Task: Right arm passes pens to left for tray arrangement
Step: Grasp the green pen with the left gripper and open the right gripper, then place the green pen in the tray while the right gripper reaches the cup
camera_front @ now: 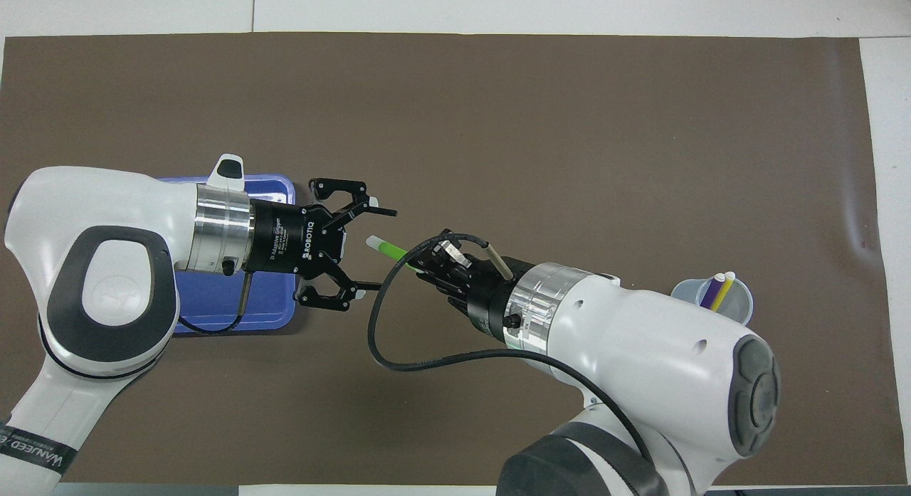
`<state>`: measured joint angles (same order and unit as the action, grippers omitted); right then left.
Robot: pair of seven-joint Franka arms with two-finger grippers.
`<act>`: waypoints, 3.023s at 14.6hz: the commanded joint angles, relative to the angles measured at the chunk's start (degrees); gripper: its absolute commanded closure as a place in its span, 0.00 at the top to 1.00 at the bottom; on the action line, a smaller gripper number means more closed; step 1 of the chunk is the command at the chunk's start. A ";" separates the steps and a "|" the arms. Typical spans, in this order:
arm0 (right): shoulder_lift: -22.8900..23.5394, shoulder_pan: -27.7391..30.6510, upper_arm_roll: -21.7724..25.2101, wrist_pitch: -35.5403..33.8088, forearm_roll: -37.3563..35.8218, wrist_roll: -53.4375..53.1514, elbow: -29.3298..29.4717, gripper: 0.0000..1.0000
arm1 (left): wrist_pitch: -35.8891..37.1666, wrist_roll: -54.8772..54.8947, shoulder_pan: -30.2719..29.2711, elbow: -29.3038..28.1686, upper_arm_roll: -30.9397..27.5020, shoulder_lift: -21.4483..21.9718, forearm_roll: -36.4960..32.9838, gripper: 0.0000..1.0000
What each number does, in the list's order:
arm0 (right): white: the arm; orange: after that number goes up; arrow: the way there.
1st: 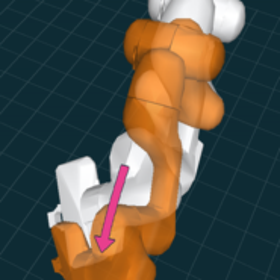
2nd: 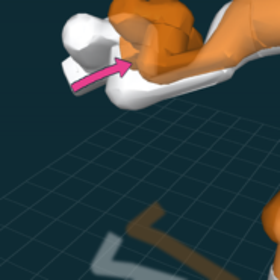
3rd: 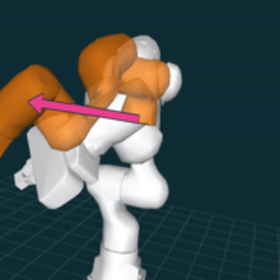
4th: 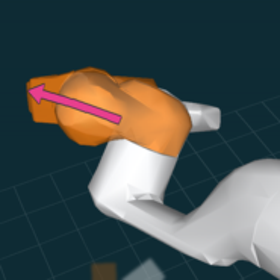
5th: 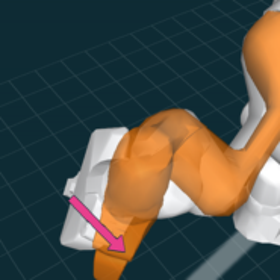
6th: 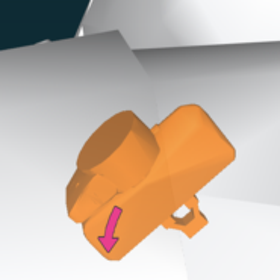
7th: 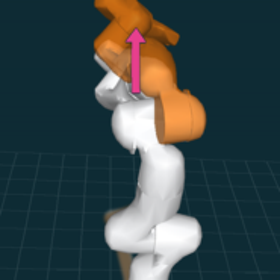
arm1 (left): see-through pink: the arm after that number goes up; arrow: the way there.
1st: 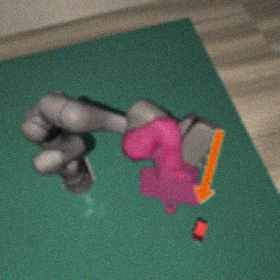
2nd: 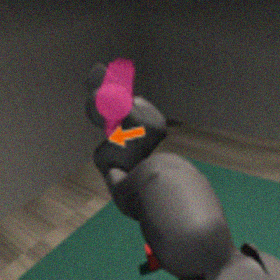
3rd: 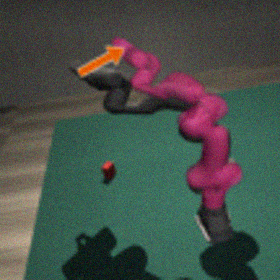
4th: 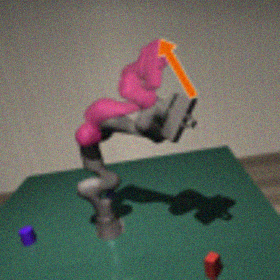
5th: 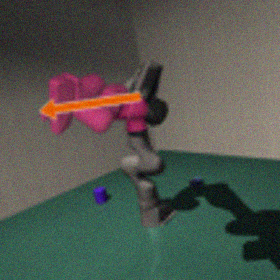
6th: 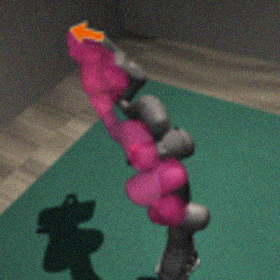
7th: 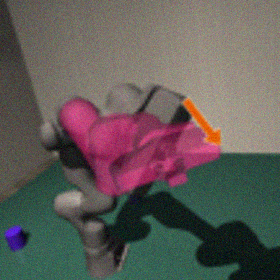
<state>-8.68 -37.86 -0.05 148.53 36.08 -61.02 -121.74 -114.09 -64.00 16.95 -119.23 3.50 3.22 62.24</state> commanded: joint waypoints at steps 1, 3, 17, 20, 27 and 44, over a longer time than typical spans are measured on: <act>-1.69 -0.02 0.05 0.00 1.45 0.38 -1.66 0.00 | -1.48 0.54 0.63 -2.85 -0.60 2.49 1.30 0.87; -1.69 -0.02 0.05 0.00 1.45 0.38 -1.66 0.00 | -1.57 -0.16 0.72 -2.93 -0.60 2.49 1.30 0.78; -1.69 0.06 0.05 0.00 1.45 0.64 -1.84 0.00 | -3.77 -1.13 1.78 -3.11 -0.60 2.49 1.30 0.49; -1.69 0.15 0.05 0.00 1.45 0.64 -1.84 0.00 | -3.77 -1.13 1.78 -3.02 -0.60 2.49 1.30 0.39; -1.69 0.24 0.05 0.18 1.45 0.73 -1.84 0.00 | -4.47 -0.51 1.78 -2.67 -0.78 2.58 1.22 0.00; -2.04 23.15 0.93 -43.30 -14.72 55.14 6.60 1.00 | 8.00 31.34 -12.27 4.52 -0.95 -3.03 -31.35 0.00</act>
<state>-10.60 -19.36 1.29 109.01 22.58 -19.11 -115.54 -109.78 -42.06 7.57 -118.27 2.41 3.60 37.35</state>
